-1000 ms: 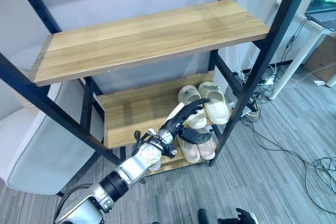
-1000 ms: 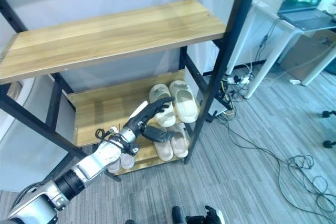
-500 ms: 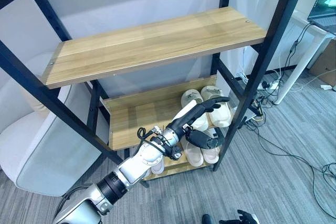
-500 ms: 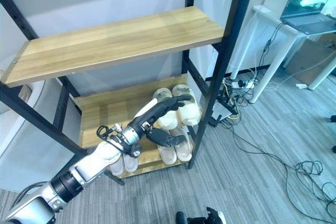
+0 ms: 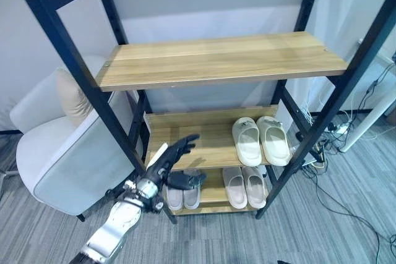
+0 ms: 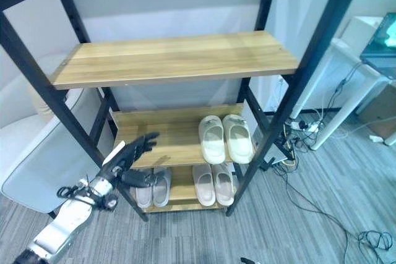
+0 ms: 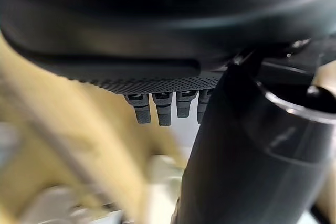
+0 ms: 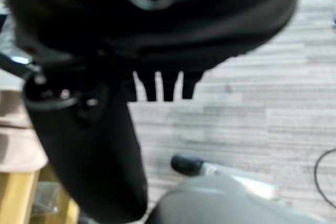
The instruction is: Arrange the slippers neatly on the shoe rack.
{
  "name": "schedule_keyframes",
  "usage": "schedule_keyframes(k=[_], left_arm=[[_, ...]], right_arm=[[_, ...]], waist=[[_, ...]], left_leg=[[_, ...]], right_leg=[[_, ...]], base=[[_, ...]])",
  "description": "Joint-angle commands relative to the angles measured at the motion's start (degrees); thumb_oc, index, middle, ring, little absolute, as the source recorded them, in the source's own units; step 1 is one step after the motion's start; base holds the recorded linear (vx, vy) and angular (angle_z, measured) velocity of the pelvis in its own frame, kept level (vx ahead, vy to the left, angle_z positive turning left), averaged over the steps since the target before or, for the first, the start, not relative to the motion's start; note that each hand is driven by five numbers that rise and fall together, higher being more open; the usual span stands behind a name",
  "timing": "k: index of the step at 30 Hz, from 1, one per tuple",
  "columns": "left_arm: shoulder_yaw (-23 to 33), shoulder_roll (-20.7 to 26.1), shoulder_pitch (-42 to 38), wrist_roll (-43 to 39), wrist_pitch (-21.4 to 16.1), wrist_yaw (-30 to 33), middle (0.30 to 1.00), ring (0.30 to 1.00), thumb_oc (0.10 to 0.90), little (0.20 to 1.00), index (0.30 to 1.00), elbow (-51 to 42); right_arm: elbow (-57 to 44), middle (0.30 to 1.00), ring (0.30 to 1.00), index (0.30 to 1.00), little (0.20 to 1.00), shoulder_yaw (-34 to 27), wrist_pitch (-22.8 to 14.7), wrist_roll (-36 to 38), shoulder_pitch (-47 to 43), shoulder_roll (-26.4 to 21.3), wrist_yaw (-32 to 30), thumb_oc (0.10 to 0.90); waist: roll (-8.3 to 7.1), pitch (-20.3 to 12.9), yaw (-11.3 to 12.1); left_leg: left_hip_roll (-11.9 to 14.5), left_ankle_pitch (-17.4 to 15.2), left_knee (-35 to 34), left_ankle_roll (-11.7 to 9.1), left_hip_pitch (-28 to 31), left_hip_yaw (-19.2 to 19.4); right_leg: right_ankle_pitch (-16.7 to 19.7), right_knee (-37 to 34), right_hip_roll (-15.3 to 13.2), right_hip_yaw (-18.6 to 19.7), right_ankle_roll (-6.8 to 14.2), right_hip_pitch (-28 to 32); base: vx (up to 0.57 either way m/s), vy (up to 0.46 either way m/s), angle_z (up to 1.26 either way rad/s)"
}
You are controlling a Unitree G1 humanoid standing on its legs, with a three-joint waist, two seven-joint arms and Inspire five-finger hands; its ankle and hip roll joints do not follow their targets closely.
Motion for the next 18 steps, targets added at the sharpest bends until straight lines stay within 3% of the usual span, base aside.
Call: schedule_keyframes(k=[1,5,12,15,16,18], left_arm=[[3.0,2.8,-2.0,-2.2,-4.5,-4.1,0.900,0.900,0.800,0.900,0.900,-5.6],[2.6,7.6,2.6,-2.3,-3.9,-7.4,0.900,0.900,0.800,0.900,0.900,-6.1],[2.0,7.8,5.7,-0.3,-3.1,-7.6,0.900,0.900,0.800,0.900,0.900,5.1],[-1.2,1.6,2.7,15.0,-3.8,-1.3,0.900,0.900,0.800,0.900,0.900,25.1],[-0.6,-3.2,0.7,19.9,-3.1,2.4,0.900,0.900,0.800,0.900,0.900,34.6],[1.1,-8.6,-2.2,22.1,-2.1,6.3,0.900,0.900,0.800,0.900,0.900,46.4]], right_arm=[[1.1,0.900,0.900,0.900,0.900,1.9,-1.1,-2.9,-1.6,4.3,0.5,0.800],[1.1,0.900,0.900,0.900,0.900,1.9,-1.4,-3.8,-1.3,4.0,0.6,0.800],[0.9,0.900,0.900,0.900,0.900,2.4,-1.6,-3.8,-1.1,3.8,0.4,0.800],[1.1,0.900,0.900,0.900,0.900,2.5,-2.0,-2.6,-1.6,2.8,0.3,0.800],[0.8,0.900,0.900,0.900,0.900,2.4,-2.4,-1.9,-1.8,2.3,0.1,0.800],[0.6,0.900,0.900,0.900,0.900,2.1,-2.6,-1.0,-1.9,1.5,0.2,0.800]], waist=[[-3.24,-0.9,1.0],[-3.27,-1.0,1.5],[-3.03,-1.0,1.4],[-2.75,-0.6,0.9],[-2.77,-0.2,0.3],[-2.74,0.3,-0.3]], left_leg=[[-1.3,-4.8,0.1,-0.4,-0.4,-1.7],[-1.5,-4.8,0.1,-0.3,-0.2,-1.9],[-1.7,-4.6,0.1,-0.1,-0.3,-2.5],[-1.8,-4.3,0.1,0.0,-0.6,-2.7],[-1.9,-4.1,0.1,0.1,-0.8,-2.6],[-2.1,-3.9,0.1,0.1,-0.9,-2.6]], right_leg=[[-3.0,0.7,-1.0,-4.5,3.0,0.4],[-3.0,0.7,-1.0,-5.0,3.1,0.9],[-2.9,0.7,-1.3,-5.5,3.1,1.2],[-2.6,0.7,-1.4,-5.4,3.0,0.7],[-2.4,0.7,-1.5,-5.2,2.9,0.3],[-2.2,0.7,-1.5,-5.1,2.8,-0.1]], base=[[-0.02,0.008,0.04],[-0.01,0.007,0.09],[-0.01,0.005,0.03],[-0.05,0.032,-0.01],[-0.06,0.044,-0.01],[-0.06,0.034,0.00]])
